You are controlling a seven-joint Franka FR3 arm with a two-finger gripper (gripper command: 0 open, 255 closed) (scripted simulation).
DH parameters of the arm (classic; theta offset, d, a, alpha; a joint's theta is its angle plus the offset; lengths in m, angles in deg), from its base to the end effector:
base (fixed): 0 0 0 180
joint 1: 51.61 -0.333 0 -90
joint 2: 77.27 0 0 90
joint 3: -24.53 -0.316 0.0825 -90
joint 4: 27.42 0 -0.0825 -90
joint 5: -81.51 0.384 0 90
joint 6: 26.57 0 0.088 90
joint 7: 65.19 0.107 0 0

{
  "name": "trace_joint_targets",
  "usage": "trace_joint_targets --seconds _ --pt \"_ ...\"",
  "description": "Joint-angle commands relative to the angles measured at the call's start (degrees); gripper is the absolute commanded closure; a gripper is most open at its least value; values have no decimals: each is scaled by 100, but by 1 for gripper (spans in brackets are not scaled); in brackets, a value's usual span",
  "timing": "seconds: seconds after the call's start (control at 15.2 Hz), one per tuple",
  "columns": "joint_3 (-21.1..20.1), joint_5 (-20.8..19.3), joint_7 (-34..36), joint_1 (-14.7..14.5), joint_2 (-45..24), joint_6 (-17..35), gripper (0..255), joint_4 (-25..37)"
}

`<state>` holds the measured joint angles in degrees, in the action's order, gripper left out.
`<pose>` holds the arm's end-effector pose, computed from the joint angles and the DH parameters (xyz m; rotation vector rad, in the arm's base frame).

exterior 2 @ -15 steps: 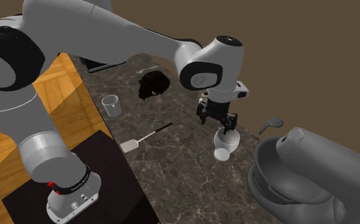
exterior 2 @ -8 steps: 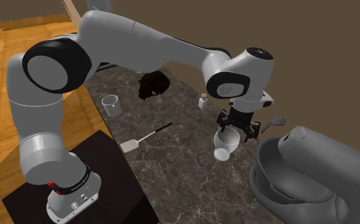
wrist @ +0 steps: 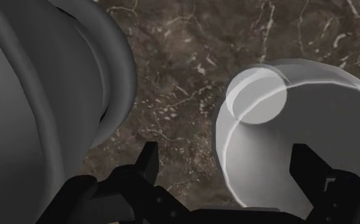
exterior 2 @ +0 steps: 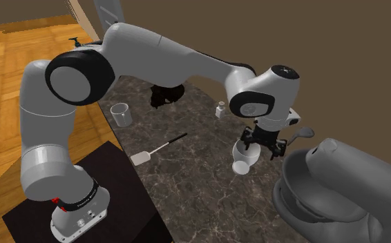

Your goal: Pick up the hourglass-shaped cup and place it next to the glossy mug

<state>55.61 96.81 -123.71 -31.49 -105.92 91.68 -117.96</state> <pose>0.4786 -0.4898 0.3862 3.0842 0.1073 0.0412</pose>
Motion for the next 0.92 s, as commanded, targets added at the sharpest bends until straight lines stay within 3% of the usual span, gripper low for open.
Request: trace_joint_targets --seconds 0.0,0.46,0.53,0.86 --pt "13 6 0 36 -95 81 0 -76" --pt "6 2 3 42 -94 81 0 -75" --pt "16 -18 11 16 -44 101 255 -139" --pt "-9 18 4 34 -127 151 255 -116"
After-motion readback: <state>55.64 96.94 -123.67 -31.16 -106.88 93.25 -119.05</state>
